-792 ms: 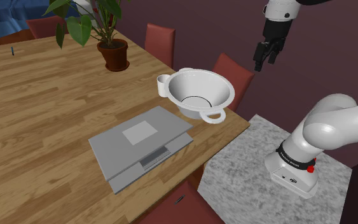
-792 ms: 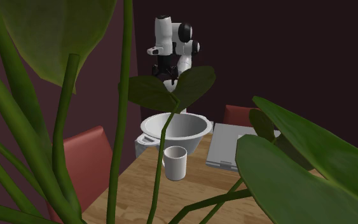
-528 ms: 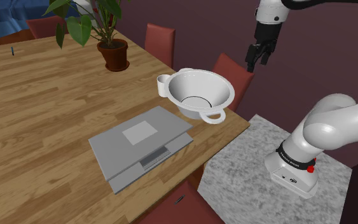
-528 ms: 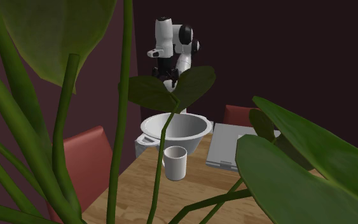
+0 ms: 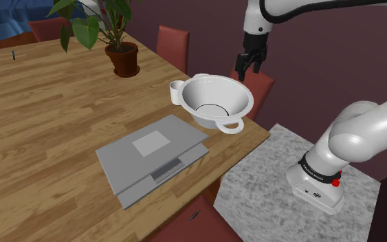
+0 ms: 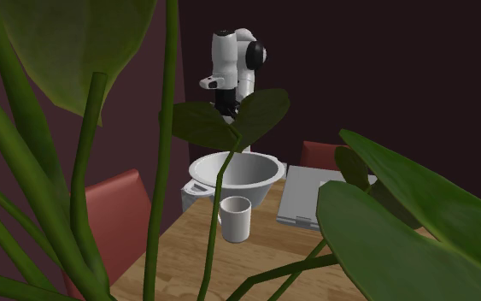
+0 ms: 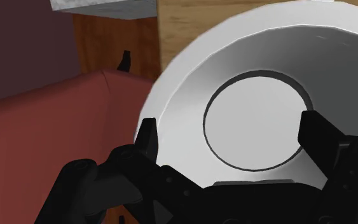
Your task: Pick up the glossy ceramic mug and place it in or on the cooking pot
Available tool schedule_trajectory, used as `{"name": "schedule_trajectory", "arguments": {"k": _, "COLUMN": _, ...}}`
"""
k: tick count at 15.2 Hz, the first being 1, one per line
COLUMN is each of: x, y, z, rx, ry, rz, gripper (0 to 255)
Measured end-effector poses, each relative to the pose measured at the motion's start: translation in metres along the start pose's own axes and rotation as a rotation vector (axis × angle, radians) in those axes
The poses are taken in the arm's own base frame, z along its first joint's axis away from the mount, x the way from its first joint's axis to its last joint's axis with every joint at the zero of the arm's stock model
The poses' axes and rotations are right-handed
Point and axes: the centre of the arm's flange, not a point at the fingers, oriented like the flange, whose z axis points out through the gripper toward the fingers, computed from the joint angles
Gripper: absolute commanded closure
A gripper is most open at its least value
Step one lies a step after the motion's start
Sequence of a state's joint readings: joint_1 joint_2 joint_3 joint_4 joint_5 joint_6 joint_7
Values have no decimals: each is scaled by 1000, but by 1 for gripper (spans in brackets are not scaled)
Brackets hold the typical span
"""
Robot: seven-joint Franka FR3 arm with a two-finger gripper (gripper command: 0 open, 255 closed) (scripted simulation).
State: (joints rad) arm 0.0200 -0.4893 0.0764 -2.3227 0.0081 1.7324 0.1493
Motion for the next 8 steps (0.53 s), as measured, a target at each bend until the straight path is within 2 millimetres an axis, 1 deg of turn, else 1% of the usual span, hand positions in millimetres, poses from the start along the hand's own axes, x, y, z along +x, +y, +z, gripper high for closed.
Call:
{"name": "schedule_trajectory", "arguments": {"k": 1, "x": 10, "y": -5, "z": 5, "rx": -1, "ry": 2, "rz": -4, "gripper": 0}}
{"name": "schedule_trajectory", "arguments": {"k": 2, "x": 24, "y": -13, "z": 10, "rx": -1, "ry": 5, "rz": -8, "gripper": 0}}
{"name": "schedule_trajectory", "arguments": {"k": 4, "x": 47, "y": -25, "z": 13, "rx": -2, "ry": 10, "rz": -16, "gripper": 0}}
{"name": "schedule_trajectory", "arguments": {"k": 5, "x": 54, "y": -31, "z": 16, "rx": -3, "ry": 12, "rz": -19, "gripper": 0}}
{"name": "schedule_trajectory", "arguments": {"k": 6, "x": 67, "y": -38, "z": 17, "rx": -3, "ry": 15, "rz": -23, "gripper": 0}}
{"name": "schedule_trajectory", "arguments": {"k": 8, "x": 86, "y": -54, "z": 28, "rx": -4, "ry": 18, "rz": -31, "gripper": 0}}
